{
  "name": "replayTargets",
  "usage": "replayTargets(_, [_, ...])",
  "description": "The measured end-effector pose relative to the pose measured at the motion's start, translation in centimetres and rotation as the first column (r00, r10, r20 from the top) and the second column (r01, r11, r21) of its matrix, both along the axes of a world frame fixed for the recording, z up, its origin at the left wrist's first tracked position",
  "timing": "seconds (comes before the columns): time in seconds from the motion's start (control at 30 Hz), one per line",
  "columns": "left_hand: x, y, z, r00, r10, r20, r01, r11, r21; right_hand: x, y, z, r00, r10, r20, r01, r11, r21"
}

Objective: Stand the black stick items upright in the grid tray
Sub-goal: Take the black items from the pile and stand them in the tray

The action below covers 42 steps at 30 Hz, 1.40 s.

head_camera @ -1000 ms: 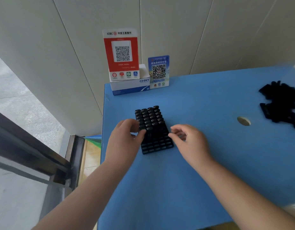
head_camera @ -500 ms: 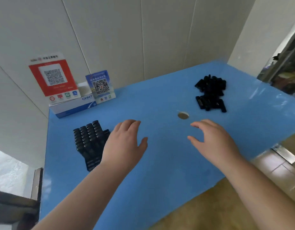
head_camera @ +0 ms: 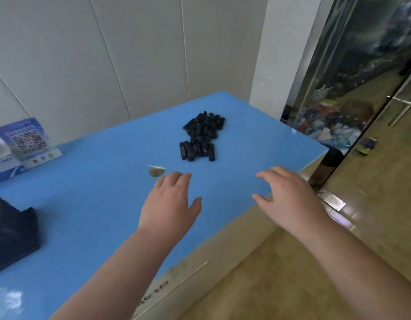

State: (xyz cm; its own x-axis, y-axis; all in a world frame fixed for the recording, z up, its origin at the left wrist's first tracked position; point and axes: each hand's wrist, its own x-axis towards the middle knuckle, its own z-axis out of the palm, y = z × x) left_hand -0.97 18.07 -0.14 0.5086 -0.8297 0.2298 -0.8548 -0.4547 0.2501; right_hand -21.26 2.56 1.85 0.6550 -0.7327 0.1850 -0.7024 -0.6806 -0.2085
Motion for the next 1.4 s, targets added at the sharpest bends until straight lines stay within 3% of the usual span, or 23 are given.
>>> replayTargets(0.4, [-3.8,-10.9,-0.6,0.997,-0.056,-0.047,0.056,0.998,0.005,-3.4,-8.1,-0.8,1.000,-0.004,0.015,0.003,0.999,0.046])
replayTargets(0.83, [2.9,-23.5,-1.7,0.993,-0.065,-0.095,0.067,0.998,0.011,2.4,-20.2,-0.9,0.998,0.004,-0.067,-0.002,0.999,0.033])
replayTargets(1.03, [5.0,-26.0,-2.7,0.990,-0.033,-0.137,0.042,0.997,0.058,5.4,-23.8,-1.6,0.998,0.036,-0.050,-0.033,0.998,0.061])
replayTargets(1.4, [8.5,-31.1,-3.1,0.990,0.132,-0.054,-0.120,0.975,0.186,11.0,-31.0,-3.3,0.979,0.198,0.037,-0.202,0.966,0.159])
